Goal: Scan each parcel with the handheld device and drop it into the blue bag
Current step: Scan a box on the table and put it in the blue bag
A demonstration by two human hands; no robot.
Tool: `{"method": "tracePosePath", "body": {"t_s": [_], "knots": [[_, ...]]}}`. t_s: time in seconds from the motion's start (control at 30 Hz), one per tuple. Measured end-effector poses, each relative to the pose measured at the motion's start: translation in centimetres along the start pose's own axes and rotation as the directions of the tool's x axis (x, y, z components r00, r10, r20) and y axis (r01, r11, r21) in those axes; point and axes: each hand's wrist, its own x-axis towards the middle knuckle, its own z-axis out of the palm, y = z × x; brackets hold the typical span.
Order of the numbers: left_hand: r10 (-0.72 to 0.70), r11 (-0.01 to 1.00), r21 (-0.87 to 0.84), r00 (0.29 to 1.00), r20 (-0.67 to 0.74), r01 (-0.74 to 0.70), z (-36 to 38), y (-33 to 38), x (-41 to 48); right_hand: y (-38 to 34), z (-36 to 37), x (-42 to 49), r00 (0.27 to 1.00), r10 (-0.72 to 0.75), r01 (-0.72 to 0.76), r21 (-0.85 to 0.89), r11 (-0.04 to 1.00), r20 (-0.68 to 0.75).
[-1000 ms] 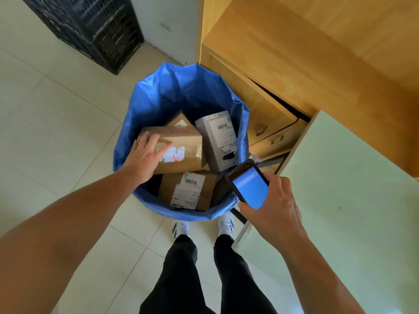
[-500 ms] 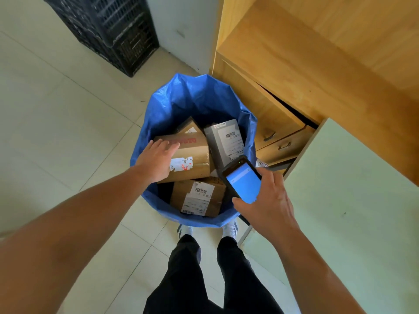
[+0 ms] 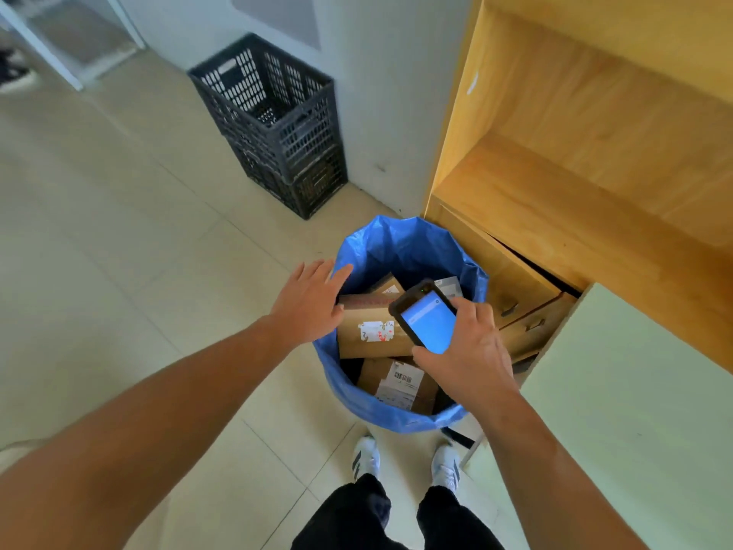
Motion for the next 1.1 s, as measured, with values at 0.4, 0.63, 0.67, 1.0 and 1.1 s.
{"method": "tracePosePath", "body": {"t_s": [0.4, 0.63, 0.67, 1.0, 1.1], "knots": [[-0.076, 0.996, 0.022, 0.980, -0.185, 0.082, -12.8, 1.1, -7.0, -3.9, -4.4, -4.5, 0.984, -0.167, 0.164, -0.048, 0.985, -0.063], [-0.114, 0.991, 0.045, 0.962, -0.249, 0.129, -14.1, 9.7, -12.1, 1.5, -7.7, -10.2, 0.961, -0.260, 0.258, -0.039, 0.965, -0.094], [-0.106, 0.991, 0.047, 0.961, -0.257, 0.122, -13.9, 11.7, -12.6, 3.0, -8.3, -11.2, 0.960, -0.261, 0.259, -0.039, 0.965, -0.096], [0.005, 1.000, 0.007, 0.946, -0.324, -0.003, -13.8, 26.8, -15.3, 14.6, -12.3, -19.4, 0.968, -0.188, 0.187, -0.024, 0.982, -0.166], [0.045, 0.999, 0.014, 0.944, -0.325, -0.043, -14.1, 30.0, -16.1, 17.4, -13.0, -22.1, 0.967, -0.153, 0.155, -0.006, 0.988, -0.203]]}}
